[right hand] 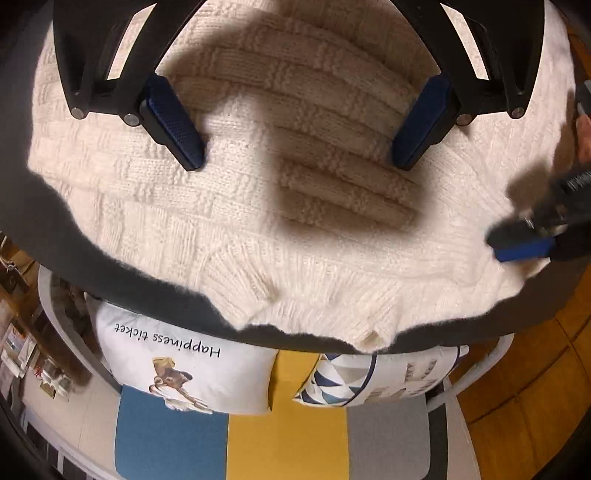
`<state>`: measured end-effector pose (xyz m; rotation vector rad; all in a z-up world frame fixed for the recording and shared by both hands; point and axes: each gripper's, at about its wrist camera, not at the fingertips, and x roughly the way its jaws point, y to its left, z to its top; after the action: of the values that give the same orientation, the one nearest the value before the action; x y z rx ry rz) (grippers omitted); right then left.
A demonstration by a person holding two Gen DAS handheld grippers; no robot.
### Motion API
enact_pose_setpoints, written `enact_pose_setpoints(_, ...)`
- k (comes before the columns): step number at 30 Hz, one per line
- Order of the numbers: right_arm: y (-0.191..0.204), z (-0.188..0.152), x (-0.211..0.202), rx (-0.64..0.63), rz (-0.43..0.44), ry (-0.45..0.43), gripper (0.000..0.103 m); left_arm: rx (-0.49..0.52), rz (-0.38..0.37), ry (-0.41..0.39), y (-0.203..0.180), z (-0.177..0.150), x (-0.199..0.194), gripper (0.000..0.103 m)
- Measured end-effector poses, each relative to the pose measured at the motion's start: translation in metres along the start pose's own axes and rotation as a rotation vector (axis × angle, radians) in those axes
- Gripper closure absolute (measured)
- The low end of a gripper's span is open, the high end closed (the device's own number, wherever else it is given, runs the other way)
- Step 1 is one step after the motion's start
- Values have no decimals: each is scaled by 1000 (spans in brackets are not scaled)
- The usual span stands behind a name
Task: Fold clothes
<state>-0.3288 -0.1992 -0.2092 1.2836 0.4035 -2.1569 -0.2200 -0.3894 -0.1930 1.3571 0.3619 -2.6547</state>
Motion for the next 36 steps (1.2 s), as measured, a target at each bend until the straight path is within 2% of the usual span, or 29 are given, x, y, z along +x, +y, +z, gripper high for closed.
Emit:
enact_pose_setpoints(4, 8, -6, -26, 10, 10, -13, 0, -39, 14, -34, -4, -9, -30, 72)
enact_pose_setpoints(10, 22, -63, -71, 5, 40, -25, 0, -68, 12, -92, -29, -48, -83, 71)
enact_pose_setpoints(15, 22, -125, -86, 58, 16, 6, 0, -74, 43, -32, -49, -89, -83, 71)
enact_pose_setpoints(19, 19, -152, -84, 58, -14, 19, 0, -74, 72, 11, -65, -121, -81, 71)
enact_pose_setpoints(23, 19, -158, -84, 58, -22, 16, 0, -50, 146, -43, -75, -132, -79, 70)
enact_pose_setpoints(29, 22, -168, -115, 47, -1, -21, 0, -82, 158, -91, -84, -152, -115, 70)
enact_pose_setpoints(33, 16, -196, -132, 58, -18, -23, 0, -84, 186, -48, -81, -178, -115, 70)
enact_pose_setpoints(36, 10, -220, -131, 82, -46, 5, 0, -36, 212, -109, -84, -192, -114, 69)
